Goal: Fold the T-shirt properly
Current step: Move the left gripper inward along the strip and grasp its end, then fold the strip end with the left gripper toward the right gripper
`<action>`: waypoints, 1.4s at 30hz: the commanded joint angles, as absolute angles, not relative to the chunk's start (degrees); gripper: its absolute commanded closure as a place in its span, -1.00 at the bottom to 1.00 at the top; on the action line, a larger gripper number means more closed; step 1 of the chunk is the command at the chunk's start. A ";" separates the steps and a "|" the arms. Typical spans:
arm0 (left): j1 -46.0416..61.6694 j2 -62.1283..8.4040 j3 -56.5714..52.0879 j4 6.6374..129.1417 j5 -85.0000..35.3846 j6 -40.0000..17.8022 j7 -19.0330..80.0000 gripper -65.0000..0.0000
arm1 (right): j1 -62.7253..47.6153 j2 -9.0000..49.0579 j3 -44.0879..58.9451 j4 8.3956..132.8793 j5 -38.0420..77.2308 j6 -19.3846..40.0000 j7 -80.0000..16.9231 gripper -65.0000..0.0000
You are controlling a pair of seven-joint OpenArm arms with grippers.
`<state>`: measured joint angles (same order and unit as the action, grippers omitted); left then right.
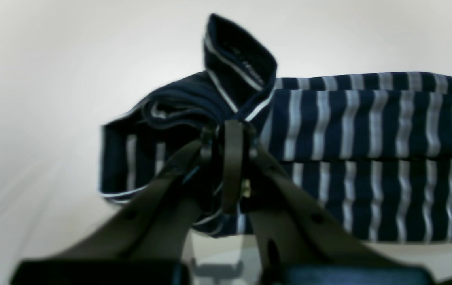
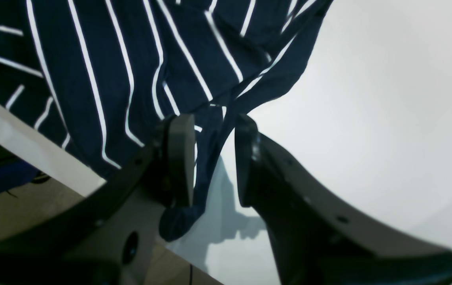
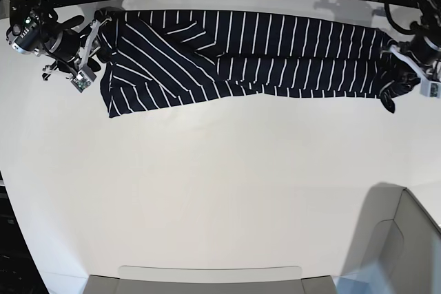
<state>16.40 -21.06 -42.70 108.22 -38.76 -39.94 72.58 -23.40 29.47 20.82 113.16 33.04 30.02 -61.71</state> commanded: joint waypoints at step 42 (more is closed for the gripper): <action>19.47 -2.68 -3.65 116.97 -39.34 -40.00 71.43 1.00 | -22.46 28.79 20.97 113.89 33.71 30.11 -60.88 0.44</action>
<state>19.79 -2.72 -3.84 116.09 -37.69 -39.92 72.79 -22.72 28.01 20.56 113.21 33.17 30.02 -61.73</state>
